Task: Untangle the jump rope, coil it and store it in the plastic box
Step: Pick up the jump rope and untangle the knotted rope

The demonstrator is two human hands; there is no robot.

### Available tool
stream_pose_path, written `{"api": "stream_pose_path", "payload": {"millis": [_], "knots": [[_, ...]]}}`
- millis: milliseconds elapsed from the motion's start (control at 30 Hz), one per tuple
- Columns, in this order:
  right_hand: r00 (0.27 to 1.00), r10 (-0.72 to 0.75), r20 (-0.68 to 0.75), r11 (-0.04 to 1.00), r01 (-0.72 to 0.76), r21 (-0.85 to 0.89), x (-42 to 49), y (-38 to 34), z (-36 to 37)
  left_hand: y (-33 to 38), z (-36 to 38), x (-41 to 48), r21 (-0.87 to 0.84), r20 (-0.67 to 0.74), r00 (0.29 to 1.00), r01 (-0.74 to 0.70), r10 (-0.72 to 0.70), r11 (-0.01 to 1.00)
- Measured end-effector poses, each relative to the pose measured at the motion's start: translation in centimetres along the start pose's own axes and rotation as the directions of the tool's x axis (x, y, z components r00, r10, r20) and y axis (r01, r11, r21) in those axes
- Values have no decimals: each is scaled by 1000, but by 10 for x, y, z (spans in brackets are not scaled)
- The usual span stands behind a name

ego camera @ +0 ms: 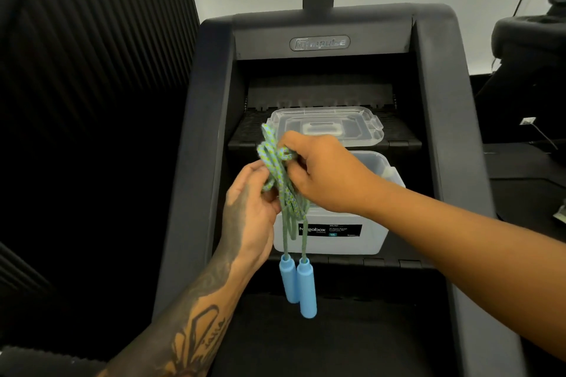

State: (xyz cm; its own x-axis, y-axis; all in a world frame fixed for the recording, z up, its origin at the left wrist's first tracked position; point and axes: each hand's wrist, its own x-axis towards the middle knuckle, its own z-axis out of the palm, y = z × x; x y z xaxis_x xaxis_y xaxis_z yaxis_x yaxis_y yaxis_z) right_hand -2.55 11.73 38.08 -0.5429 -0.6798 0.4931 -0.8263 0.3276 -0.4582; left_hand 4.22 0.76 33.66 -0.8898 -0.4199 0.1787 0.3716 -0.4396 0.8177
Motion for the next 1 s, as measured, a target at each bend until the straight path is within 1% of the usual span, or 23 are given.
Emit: {"api": "stream_pose_path", "payload": {"millis": [100, 167, 233, 267, 333, 400, 433, 500, 567, 600, 633, 667, 700, 733, 800, 833, 867, 900, 933, 967, 1000], "knots": [[996, 84, 17, 994, -85, 70, 1, -1, 3, -5, 5, -6, 128, -1, 1000, 30, -30, 991], [992, 128, 11, 986, -128, 110, 1, -2, 7, -8, 7, -6, 227, -38, 998, 61, -54, 972], [987, 158, -31, 983, -155, 98, 2, -1, 10, -9, 6, -4, 311, -97, 991, 115, -89, 943], [982, 184, -38, 975, -178, 130, 2, 1, 12, -8, 5, -3, 318, -116, 987, 143, -111, 937], [964, 264, -31, 929, -246, 278, 5, 6, 11, -4, 3, -2, 250, -83, 981, 191, -175, 949], [928, 366, -64, 850, -305, 430, 9, 12, 5, 0, -2, -3, 175, -22, 977, 214, -213, 961], [903, 418, -94, 801, -318, 507, 12, 15, 0, 1, -6, -3, 186, 5, 977, 209, -214, 960], [843, 515, -157, 692, -301, 656, 17, 21, -13, 1, -16, -2, 299, 51, 974, 197, -222, 933], [761, 616, -204, 579, -261, 773, 21, 26, -29, -2, -24, 0, 465, 61, 974, 166, -218, 870], [719, 662, -211, 518, -235, 823, 22, 28, -38, -5, -27, 1, 539, 66, 975, 144, -213, 830], [692, 695, -197, 447, -200, 872, 23, 30, -47, -6, -29, 2, 600, 72, 975, 126, -210, 790], [681, 713, -166, 372, -168, 913, 22, 32, -57, -8, -30, 3, 644, 70, 976, 114, -206, 757], [686, 716, -126, 306, -147, 941, 21, 34, -65, -8, -31, 4, 663, 51, 978, 120, -204, 739], [698, 710, -99, 264, -132, 956, 17, 38, -74, -9, -32, 6, 659, 24, 977, 145, -213, 738], [717, 692, -83, 220, -100, 970, 11, 46, -86, -9, -32, 9, 603, -32, 968, 216, -247, 768], [724, 685, -79, 206, -88, 975, 8, 50, -90, -8, -32, 10, 569, -27, 963, 236, -268, 788], [740, 669, -67, 204, -96, 974, 5, 54, -91, -7, -32, 10, 534, 7, 956, 243, -292, 810], [770, 637, -39, 218, -132, 967, 1, 58, -93, -5, -32, 9, 499, 46, 948, 252, -315, 830], [812, 584, 18, 252, -203, 946, -4, 62, -94, -2, -34, 9, 459, 91, 937, 261, -337, 849], [850, 516, 110, 302, -301, 904, -11, 67, -96, 1, -35, 8, 400, 140, 920, 285, -365, 871], [867, 444, 227, 379, -411, 829, -18, 71, -98, 4, -37, 10, 324, 188, 899, 323, -395, 889]]}}
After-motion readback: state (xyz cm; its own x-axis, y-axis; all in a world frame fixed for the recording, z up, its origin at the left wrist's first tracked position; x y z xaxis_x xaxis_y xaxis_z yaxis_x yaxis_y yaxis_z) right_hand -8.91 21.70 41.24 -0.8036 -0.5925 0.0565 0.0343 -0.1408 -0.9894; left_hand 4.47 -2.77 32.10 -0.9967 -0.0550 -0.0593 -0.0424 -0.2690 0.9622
